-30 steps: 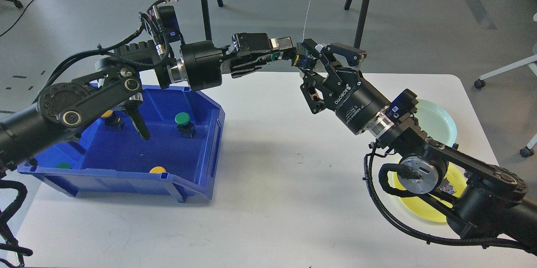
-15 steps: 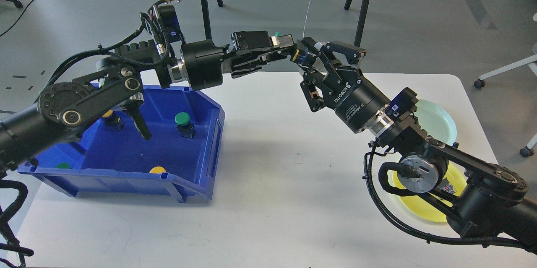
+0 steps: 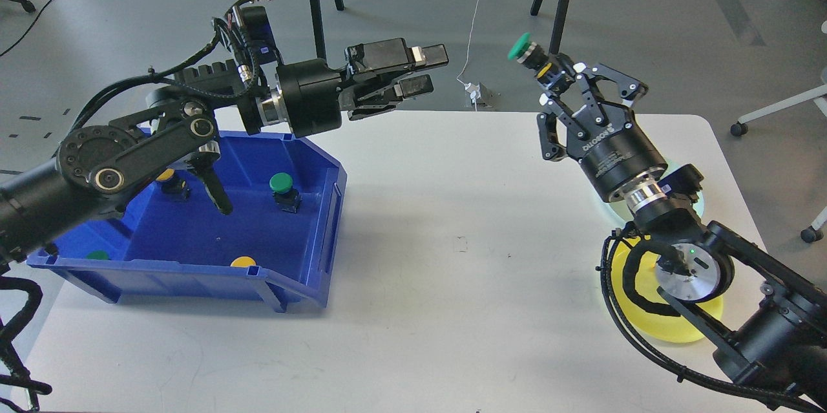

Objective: Pass button and place on color plate

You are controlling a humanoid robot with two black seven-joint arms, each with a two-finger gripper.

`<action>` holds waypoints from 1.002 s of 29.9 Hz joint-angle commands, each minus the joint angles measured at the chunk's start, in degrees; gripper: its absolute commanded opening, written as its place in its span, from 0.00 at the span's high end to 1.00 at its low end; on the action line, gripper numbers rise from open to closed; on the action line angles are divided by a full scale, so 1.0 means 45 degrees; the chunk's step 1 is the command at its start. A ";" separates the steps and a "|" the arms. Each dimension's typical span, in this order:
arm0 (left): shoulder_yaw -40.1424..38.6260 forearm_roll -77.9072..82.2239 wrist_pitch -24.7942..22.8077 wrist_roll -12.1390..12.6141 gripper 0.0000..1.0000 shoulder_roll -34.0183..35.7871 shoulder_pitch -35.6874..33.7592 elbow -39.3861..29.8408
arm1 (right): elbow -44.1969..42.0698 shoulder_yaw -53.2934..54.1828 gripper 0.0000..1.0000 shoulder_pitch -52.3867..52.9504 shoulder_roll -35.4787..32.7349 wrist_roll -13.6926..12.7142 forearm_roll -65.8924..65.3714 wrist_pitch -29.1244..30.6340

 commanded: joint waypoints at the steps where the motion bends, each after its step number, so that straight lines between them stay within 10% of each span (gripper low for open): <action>1: -0.0003 -0.0020 -0.0001 0.0002 0.19 -0.0005 0.0003 0.0000 | -0.0734 0.1108 0.98 -0.0343 0.0014 -0.0099 0.2689 -0.2649; 4: 0.0017 -0.0020 -0.0001 0.0002 0.19 -0.0024 0.0003 0.0000 | -0.1554 0.1499 0.98 -0.0303 -0.0006 -0.0372 0.3903 -0.4562; 18: 0.0017 -0.0039 -0.0001 0.0002 0.19 -0.0064 -0.0016 0.0000 | -0.7234 -0.0157 0.96 0.3014 0.0813 -0.2930 0.4042 -0.4562; 30: 0.0017 -0.0039 -0.0001 0.0002 0.19 -0.0064 -0.0016 0.0020 | -0.9487 -0.0355 0.69 0.3349 0.1732 -0.3127 0.4042 -0.4562</action>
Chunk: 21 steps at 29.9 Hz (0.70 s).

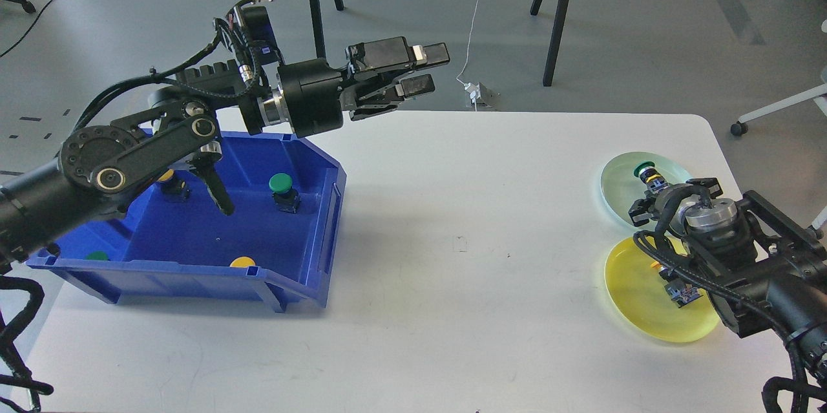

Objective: Pass button and place on color plate

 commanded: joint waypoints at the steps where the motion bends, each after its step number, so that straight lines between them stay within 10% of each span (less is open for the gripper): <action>1: -0.0002 0.0000 -0.0001 -0.0002 0.19 0.0001 0.0005 0.0020 | 0.0034 -0.0013 0.60 -0.0160 0.0007 0.0000 0.0009 0.0001; 6: -0.0002 -0.0136 -0.0001 -0.0002 0.15 0.0001 0.0005 0.0020 | 0.0502 -0.0052 0.01 -0.0316 -0.0110 0.0039 0.0009 0.0001; 18: -0.1130 -0.4350 -0.0001 -0.0002 0.10 0.0955 0.1114 0.0587 | 0.7803 -0.0950 0.02 -0.2365 -0.3135 0.0059 -0.3013 0.0001; 21: -0.2692 -0.5195 -0.0001 -0.0002 0.07 0.1776 0.2774 -0.0446 | 0.8724 -0.0795 0.02 -0.2991 -0.3937 0.0156 -0.4480 0.3536</action>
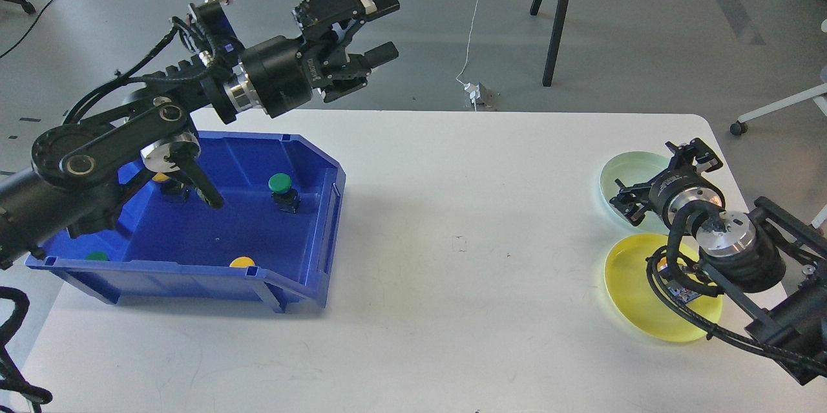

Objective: Pass button and place on color plate

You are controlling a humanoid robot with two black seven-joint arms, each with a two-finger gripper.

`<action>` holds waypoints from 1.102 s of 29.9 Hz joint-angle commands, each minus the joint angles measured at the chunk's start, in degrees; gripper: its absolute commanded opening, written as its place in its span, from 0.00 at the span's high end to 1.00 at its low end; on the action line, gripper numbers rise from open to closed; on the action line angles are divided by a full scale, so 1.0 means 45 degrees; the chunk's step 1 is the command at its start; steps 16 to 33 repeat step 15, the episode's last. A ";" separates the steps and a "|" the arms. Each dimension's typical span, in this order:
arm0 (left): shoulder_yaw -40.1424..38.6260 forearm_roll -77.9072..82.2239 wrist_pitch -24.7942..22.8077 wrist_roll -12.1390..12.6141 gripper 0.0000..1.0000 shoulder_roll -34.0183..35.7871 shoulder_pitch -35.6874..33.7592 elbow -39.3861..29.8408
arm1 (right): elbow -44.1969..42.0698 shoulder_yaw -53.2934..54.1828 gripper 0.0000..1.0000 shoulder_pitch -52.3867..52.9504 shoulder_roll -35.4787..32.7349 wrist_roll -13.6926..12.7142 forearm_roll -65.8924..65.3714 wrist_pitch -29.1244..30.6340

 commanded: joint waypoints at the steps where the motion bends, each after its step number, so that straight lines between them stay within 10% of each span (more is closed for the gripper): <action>1: -0.1808 -0.0760 -0.0003 0.0006 0.07 0.0920 0.1908 -0.1165 | 0.1072 0.0200 0.02 -0.0630 -0.0973 0.0088 -0.1471 0.3827; 10: -0.4274 -0.0838 -0.0003 0.0006 0.02 0.1840 0.5056 -0.1344 | 0.0957 0.0574 0.02 0.0382 -0.2244 0.0147 -0.1551 1.1473; 33: -0.4372 -0.0839 -0.0003 0.0006 0.02 0.1782 0.5116 -0.1344 | 0.0976 0.0728 0.02 0.0932 -0.2205 0.0186 -0.1415 1.1526</action>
